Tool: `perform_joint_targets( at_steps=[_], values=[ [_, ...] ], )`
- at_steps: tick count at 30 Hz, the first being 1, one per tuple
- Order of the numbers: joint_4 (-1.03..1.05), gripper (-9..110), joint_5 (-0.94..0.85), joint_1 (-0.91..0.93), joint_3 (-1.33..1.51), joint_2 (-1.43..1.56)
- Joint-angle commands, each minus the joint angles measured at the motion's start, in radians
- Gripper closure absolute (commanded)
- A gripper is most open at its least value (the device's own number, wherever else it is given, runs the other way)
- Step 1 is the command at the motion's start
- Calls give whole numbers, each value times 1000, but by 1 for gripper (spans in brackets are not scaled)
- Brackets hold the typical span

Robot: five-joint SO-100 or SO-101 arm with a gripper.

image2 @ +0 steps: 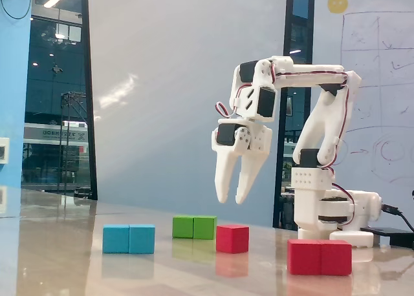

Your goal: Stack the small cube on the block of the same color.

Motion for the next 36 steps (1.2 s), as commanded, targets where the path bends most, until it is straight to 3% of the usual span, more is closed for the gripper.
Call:
perform_joint_targets(
  at_steps=[1, 14, 36],
  values=[
    [3, 81, -21, 5, -51, 6],
    [-17, 80, -149, 110, 118, 5],
    [-14, 80, -158, 40, 37, -40]
  ],
)
